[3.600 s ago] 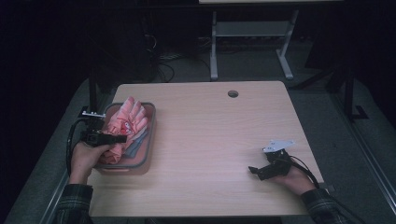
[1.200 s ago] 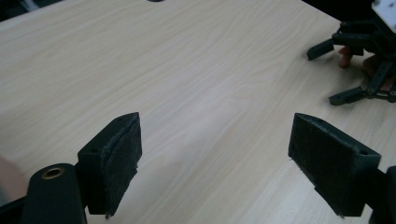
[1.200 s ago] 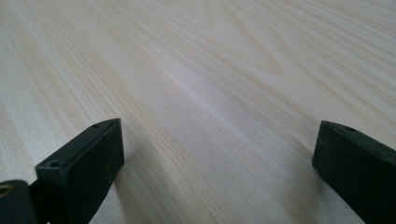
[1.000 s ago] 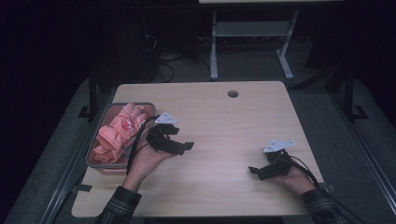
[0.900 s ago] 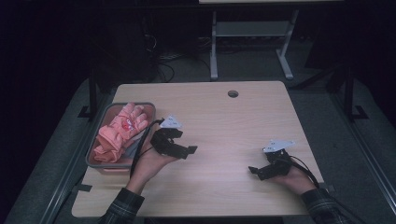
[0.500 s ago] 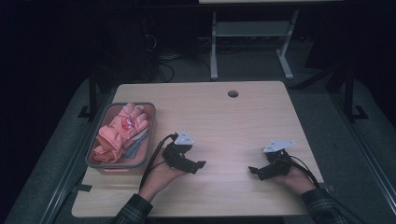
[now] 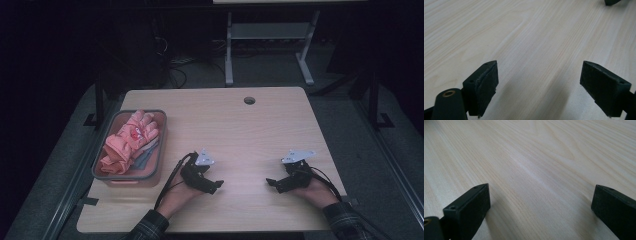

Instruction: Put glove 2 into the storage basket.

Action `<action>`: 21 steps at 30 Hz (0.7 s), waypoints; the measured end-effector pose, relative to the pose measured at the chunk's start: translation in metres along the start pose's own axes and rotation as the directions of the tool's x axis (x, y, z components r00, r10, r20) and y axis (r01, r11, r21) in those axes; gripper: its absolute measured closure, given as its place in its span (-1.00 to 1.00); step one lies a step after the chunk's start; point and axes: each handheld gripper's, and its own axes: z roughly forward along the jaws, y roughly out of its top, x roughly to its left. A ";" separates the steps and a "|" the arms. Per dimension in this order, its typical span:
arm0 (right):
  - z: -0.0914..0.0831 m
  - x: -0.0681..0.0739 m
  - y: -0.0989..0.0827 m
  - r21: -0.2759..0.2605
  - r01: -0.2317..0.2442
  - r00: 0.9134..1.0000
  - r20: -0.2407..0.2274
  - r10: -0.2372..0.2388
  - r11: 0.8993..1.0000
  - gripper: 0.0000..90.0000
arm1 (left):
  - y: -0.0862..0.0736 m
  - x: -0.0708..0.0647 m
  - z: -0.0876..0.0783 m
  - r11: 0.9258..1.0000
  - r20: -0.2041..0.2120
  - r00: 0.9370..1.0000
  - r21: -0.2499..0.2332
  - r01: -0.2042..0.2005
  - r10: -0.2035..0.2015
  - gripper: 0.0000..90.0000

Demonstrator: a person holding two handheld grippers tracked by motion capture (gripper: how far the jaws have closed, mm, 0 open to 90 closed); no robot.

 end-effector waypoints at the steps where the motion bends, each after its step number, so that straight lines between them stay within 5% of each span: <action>1: 0.000 0.000 0.000 -0.002 -0.001 1.000 0.001 0.001 1.000 -0.96 | -0.001 0.000 0.001 1.000 0.000 1.000 -0.004 -0.005 0.005 -0.69; 8: 0.000 0.000 0.000 -0.002 -0.001 1.000 0.001 0.001 1.000 -0.96 | -0.008 -0.001 0.013 0.999 -0.009 0.999 -0.002 -0.053 0.053 -0.71; 10: 0.000 0.000 0.000 -0.002 -0.001 1.000 0.001 0.001 1.000 -0.96 | -0.013 0.000 0.015 0.998 0.010 0.999 -0.042 -0.041 0.042 -0.72; 21: 0.000 0.000 0.000 0.000 -0.001 1.000 0.000 0.001 1.000 -0.96 | -0.013 0.000 0.015 0.997 0.039 0.997 -0.042 -0.058 0.060 -0.71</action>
